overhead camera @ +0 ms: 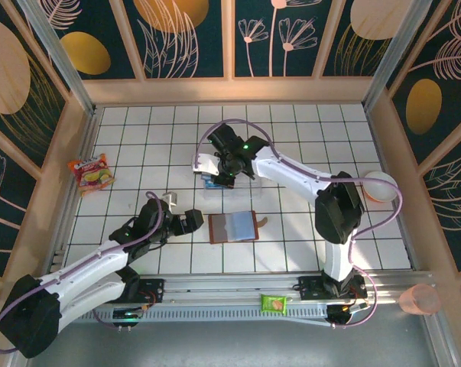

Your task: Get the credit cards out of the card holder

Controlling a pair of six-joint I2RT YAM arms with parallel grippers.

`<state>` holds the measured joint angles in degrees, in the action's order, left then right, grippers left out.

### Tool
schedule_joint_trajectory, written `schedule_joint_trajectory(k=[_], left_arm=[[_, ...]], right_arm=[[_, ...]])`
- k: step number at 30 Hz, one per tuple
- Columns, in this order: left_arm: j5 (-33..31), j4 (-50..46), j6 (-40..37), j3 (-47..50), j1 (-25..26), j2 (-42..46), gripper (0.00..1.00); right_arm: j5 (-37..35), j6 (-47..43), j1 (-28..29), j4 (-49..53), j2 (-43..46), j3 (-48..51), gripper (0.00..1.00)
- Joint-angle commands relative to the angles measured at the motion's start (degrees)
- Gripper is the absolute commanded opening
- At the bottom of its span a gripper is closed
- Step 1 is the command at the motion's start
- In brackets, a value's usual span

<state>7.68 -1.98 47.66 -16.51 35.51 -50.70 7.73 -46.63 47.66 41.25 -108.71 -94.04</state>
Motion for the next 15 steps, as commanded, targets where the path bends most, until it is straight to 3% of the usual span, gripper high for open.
schedule_joint_trajectory(k=[1,15], left_arm=[[-2.69,-3.69,-0.72,-2.1,-0.35,0.7,0.99],[-3.51,-3.98,-0.73,-3.03,-0.5,-2.38,0.99]], right_arm=[[-1.99,-5.33,-0.43,3.94,-1.91,-2.02,0.0],[-5.06,-8.56,-1.52,0.45,-6.19,-2.95,0.0]])
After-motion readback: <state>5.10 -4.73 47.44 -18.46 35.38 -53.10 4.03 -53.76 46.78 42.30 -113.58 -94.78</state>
